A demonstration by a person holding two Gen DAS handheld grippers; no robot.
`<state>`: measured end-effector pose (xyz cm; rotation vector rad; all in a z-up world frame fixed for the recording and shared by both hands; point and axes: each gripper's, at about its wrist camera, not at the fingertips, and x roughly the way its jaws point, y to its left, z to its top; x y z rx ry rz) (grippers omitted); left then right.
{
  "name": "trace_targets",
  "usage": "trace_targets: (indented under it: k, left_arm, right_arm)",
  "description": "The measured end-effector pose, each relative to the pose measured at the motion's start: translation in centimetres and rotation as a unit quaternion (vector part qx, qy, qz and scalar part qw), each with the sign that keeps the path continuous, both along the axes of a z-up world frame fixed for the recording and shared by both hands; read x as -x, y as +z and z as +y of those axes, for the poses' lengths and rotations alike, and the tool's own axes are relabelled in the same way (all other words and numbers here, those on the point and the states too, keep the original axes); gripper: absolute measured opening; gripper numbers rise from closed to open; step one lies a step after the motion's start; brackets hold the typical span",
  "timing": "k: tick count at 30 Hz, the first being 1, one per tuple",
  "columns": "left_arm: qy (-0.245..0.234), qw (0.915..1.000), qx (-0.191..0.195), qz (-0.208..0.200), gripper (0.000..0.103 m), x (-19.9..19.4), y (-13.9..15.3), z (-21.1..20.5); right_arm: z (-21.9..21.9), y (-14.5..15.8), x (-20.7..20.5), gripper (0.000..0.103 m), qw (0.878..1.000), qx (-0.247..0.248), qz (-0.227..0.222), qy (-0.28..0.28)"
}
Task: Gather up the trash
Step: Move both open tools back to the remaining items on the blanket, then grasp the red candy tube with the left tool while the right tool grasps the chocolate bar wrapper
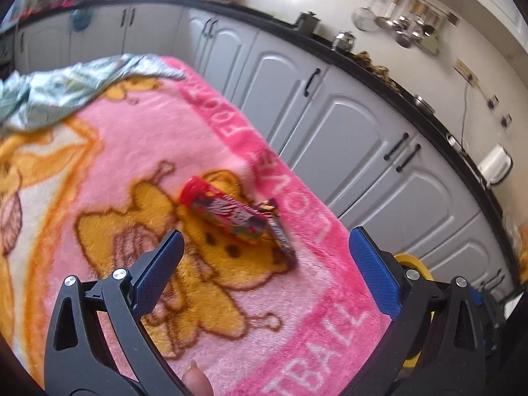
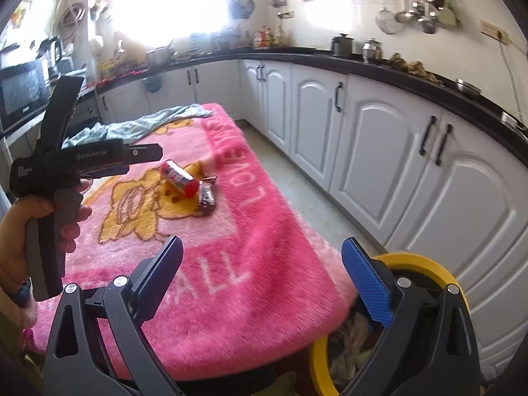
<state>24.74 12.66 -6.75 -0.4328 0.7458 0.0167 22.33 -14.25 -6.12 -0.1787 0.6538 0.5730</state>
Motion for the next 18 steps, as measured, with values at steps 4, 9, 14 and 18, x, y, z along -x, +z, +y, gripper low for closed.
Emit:
trace_targets:
  k: [4, 9, 14, 18]
  left_arm:
    - [0.019, 0.9989, 0.039, 0.017, 0.092, -0.8, -1.2, 1.7]
    - [0.036, 0.9944, 0.092, 0.036, 0.085, -2.0, -2.8, 3.3]
    - [0.048, 0.9865, 0.144, 0.061, 0.072, -3.6, -4.3, 4.3]
    - [0.066, 0.9804, 0.168, 0.08, 0.068, -4.9, -5.3, 5.1]
  right_arm:
    - [2.4, -1.0, -1.4, 0.094, 1.0, 0.007, 0.007, 0.015]
    - [6.1, -3.0, -3.6, 0.094, 0.999, 0.019, 0.02, 0.043]
    - [9.2, -5.2, -6.4, 0.085, 0.996, 0.026, 0.058, 0.057]
    - [11.1, -6.6, -8.8, 0.071, 0.994, 0.034, 0.083, 0.06]
